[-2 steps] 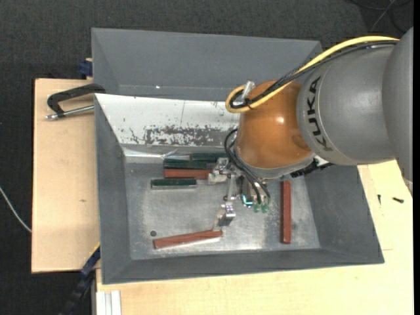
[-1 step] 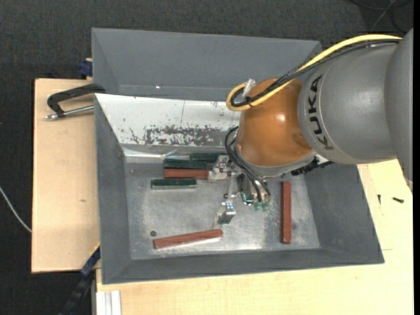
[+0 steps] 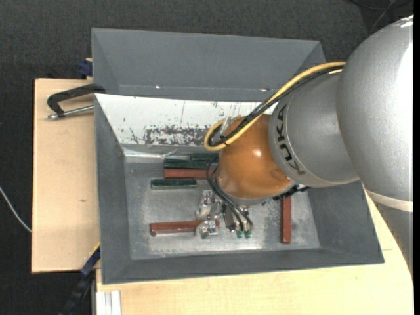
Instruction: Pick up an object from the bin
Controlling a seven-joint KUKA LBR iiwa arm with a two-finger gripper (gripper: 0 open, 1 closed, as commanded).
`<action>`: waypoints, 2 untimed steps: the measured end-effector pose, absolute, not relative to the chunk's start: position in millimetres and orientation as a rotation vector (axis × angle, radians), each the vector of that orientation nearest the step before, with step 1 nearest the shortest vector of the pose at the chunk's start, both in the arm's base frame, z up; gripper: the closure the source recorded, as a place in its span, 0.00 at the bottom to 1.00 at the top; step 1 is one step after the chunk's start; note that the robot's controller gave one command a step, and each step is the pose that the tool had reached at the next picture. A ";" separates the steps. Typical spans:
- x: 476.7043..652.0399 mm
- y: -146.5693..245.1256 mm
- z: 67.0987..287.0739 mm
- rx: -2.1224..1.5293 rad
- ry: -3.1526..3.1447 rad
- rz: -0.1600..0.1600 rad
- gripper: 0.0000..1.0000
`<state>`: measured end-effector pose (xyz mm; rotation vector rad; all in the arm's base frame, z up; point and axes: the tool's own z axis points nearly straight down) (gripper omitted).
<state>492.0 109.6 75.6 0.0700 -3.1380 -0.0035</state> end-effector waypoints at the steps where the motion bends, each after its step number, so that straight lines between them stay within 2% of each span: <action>1: 492.1 109.5 75.6 0.069 -3.138 -0.004 1.00; 2: 492.1 109.5 75.6 0.069 -3.138 -0.004 1.00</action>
Offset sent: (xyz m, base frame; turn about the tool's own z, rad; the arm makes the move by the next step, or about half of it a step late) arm 0.0000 0.0000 0.0000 0.0000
